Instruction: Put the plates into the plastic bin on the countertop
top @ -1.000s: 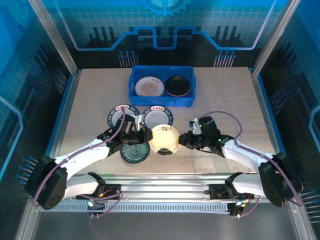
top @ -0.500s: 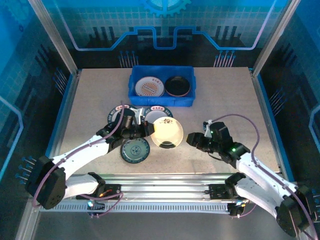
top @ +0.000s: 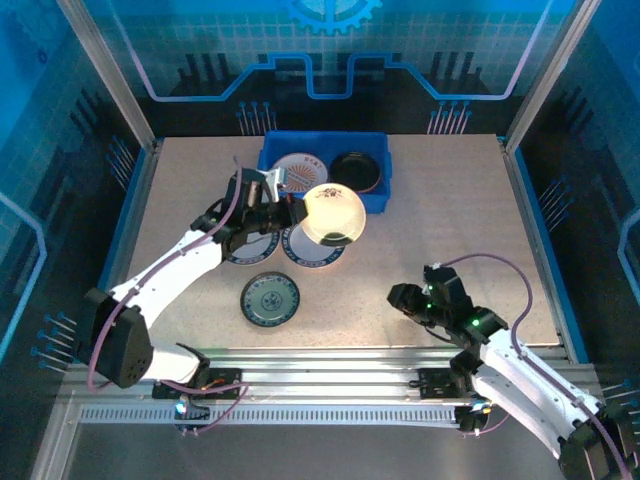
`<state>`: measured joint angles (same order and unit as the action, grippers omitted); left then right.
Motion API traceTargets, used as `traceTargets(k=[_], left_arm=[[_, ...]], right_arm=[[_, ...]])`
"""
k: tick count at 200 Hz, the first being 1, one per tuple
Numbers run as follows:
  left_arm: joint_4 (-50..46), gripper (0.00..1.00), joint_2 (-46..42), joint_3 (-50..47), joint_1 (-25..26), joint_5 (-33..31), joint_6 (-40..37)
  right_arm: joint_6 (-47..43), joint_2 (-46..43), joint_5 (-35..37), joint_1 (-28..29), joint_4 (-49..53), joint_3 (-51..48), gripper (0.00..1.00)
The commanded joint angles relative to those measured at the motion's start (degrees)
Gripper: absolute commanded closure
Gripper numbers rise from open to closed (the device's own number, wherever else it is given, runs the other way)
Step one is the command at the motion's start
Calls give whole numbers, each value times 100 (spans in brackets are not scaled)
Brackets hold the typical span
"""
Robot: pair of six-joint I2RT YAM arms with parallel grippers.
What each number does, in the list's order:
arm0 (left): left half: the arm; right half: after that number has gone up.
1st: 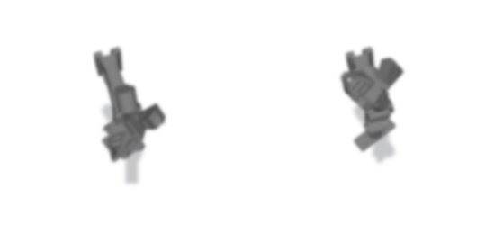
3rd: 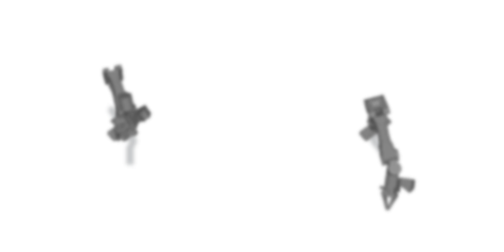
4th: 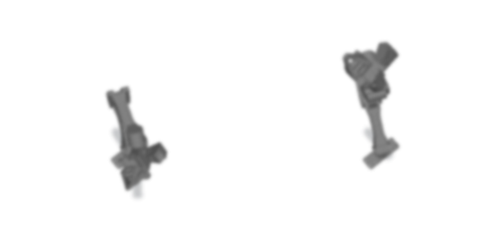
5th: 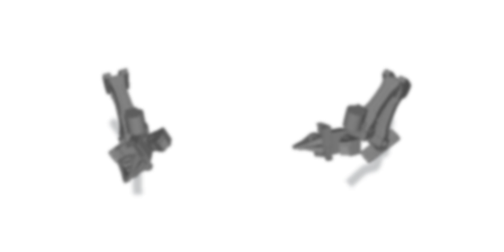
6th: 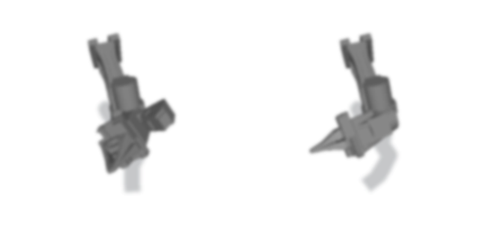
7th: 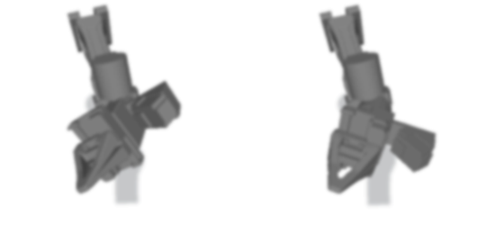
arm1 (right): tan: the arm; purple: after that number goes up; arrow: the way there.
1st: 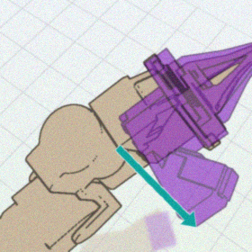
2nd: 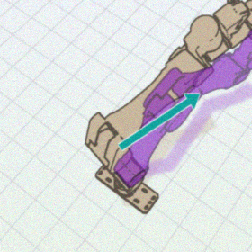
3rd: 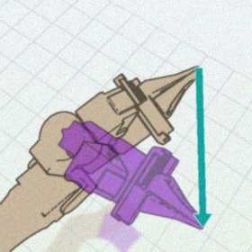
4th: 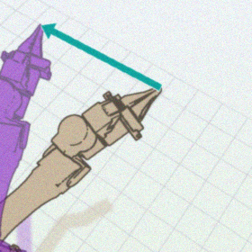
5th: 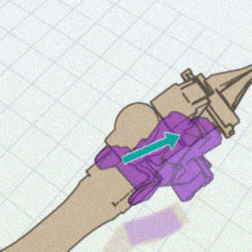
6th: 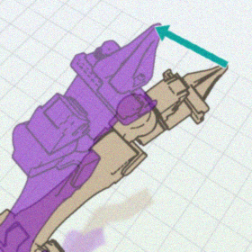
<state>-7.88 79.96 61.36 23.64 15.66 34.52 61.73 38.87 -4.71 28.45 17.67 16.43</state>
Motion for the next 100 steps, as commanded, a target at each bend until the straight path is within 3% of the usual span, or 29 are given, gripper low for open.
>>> traceTargets(k=[1,57,100], left_arm=[[-138,100,250,462,-102,-4,-222],[51,100,988,1376,-539,136,-215],[-126,100,1813,2703,-910,162,-372]], right_arm=[[-21,215,62,62,-334,75,52],[-52,793,124,179,-1063,162,52],[-104,1001,172,169,-1254,174,52]])
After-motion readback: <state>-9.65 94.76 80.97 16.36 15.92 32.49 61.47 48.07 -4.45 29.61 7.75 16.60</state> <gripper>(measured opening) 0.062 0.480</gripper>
